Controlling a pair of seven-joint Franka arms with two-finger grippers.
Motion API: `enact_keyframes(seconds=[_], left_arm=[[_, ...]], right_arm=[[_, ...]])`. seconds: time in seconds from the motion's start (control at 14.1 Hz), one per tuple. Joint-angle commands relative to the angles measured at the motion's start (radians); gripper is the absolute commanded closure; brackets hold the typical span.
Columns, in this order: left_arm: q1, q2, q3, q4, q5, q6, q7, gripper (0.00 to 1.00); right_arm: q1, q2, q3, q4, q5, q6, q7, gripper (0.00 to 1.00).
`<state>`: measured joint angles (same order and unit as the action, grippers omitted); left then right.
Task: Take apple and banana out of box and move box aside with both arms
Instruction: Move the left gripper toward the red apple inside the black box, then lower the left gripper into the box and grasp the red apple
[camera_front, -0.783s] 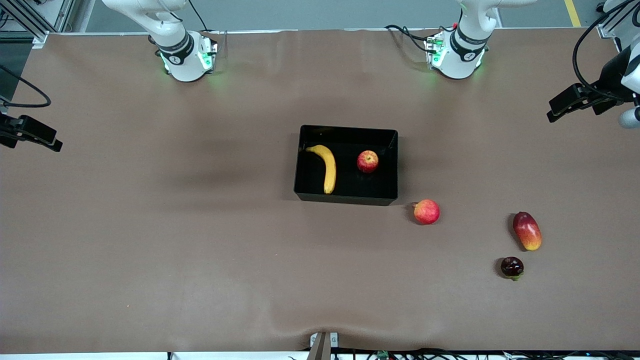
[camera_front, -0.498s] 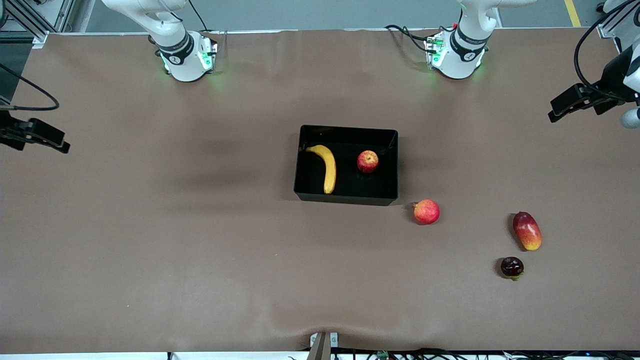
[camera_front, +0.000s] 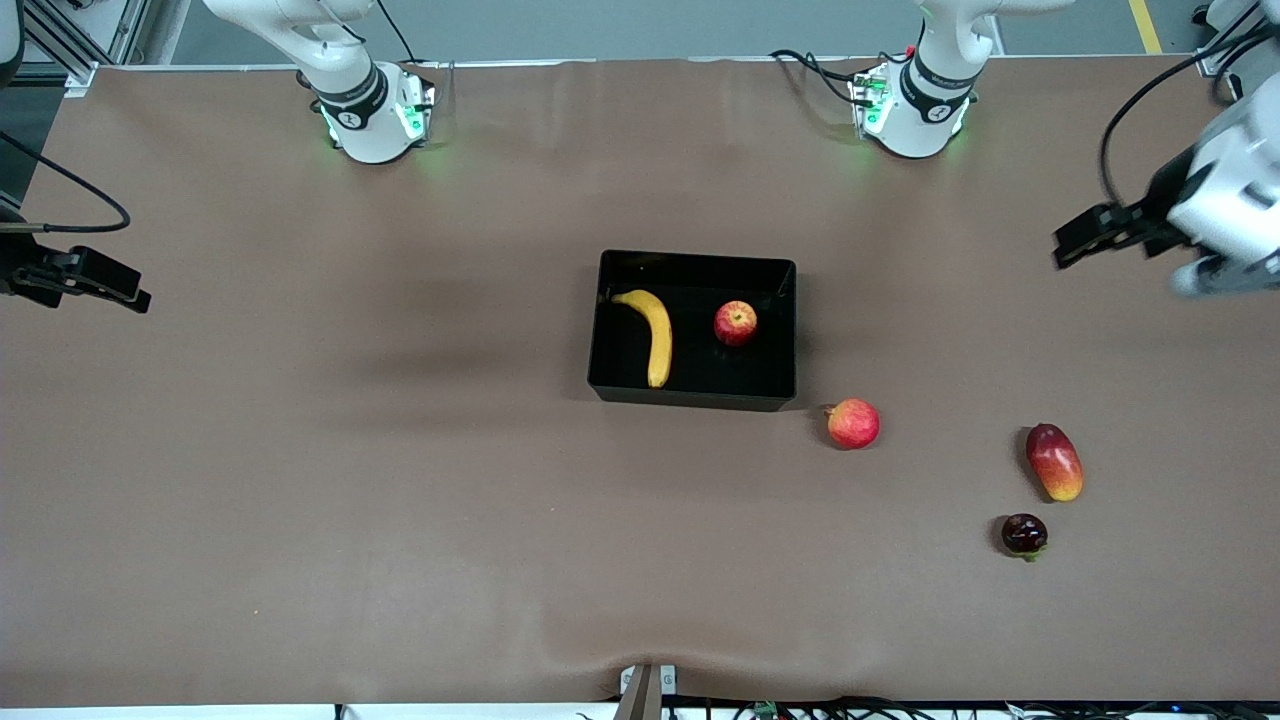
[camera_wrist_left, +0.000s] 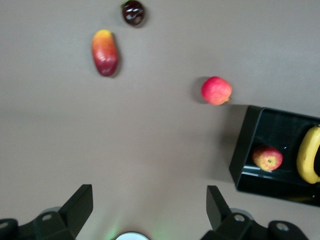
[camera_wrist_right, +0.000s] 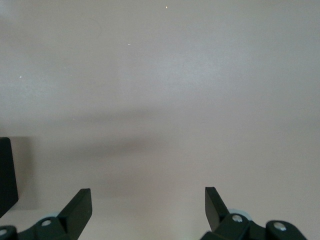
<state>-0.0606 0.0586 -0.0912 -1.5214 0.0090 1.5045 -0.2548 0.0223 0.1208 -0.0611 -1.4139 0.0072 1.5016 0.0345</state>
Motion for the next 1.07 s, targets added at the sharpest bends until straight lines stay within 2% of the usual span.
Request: enact_keyframes(seconds=[0.0,0.71,0.85,1.0], left_arm=[[-0.057,0.067,-0.045,0.021,-0.004,0.042,-0.117,0.0],[-0.408,0.377,-0.059,-0.008,0.008,0.336,-0.834,0.0],[-0.447,0.389,-0.059,-0.095,0.014,0.449,-0.912,0.0],[-0.475,0.388,-0.059,-0.207,0.023,0.58,-0.966,0.0]], right_arm=[[0.008,-0.001,0.0,0.015,0.007,0.0,0.002,0.0],[0.036,-0.004,0.0,0.013,-0.001,-0.039,0.01,0.0],[0.035,-0.007,0.0,0.015,0.005,-0.092,0.011,0.0],[0.035,-0.006,0.0,0.016,0.004,-0.08,0.013,0.0]])
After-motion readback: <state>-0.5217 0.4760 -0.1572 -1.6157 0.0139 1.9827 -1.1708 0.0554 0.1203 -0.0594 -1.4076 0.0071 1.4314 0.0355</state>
